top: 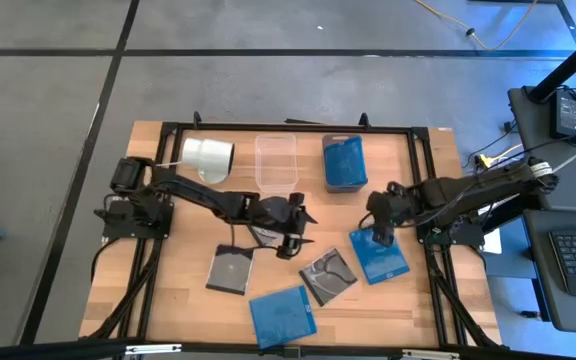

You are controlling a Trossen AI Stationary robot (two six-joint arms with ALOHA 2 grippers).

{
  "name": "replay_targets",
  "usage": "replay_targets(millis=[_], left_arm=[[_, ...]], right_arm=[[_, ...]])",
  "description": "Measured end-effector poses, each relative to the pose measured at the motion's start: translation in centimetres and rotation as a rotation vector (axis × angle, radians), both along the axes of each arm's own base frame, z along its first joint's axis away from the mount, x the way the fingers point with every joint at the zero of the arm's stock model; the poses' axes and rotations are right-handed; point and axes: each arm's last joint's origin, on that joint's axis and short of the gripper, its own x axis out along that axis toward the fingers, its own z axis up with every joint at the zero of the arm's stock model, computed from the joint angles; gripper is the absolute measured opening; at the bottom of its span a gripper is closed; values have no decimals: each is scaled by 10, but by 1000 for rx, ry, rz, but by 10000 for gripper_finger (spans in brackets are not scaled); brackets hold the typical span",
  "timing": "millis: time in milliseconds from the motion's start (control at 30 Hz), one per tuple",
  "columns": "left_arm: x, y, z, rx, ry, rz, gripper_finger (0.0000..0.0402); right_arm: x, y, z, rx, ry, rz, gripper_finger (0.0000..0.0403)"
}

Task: Pick & place jewel cases by type
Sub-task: Put the top blue cd case into the gray bin

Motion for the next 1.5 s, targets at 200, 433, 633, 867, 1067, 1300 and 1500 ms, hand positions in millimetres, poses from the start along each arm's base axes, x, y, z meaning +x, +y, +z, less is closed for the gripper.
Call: replay_targets(millis=[200, 433, 633, 867, 1067, 1300, 1500], left_arm=[[6, 1, -20, 7, 52, -6, 242], [8, 1, -26, 9, 67, -6, 242], [8, 1, -26, 8, 64, -7, 242], [7, 1, -27, 10, 81, -7, 242], [6, 1, -29, 12, 96, -7, 242], [-1, 2, -38, 4, 218, 26, 242], [-4, 4, -41, 7, 258, 96, 242]], right_arm=[[-8, 15, -38, 32, 55, -43, 261], [2, 23, -73, 3, 22, 110, 252], [13, 27, -93, -33, 66, 167, 245], [31, 33, -107, -60, 6, 214, 244], [50, 30, -108, -144, -132, 316, 244], [74, 13, -117, -188, -218, 401, 244], [90, -2, -122, -244, -300, 459, 244]])
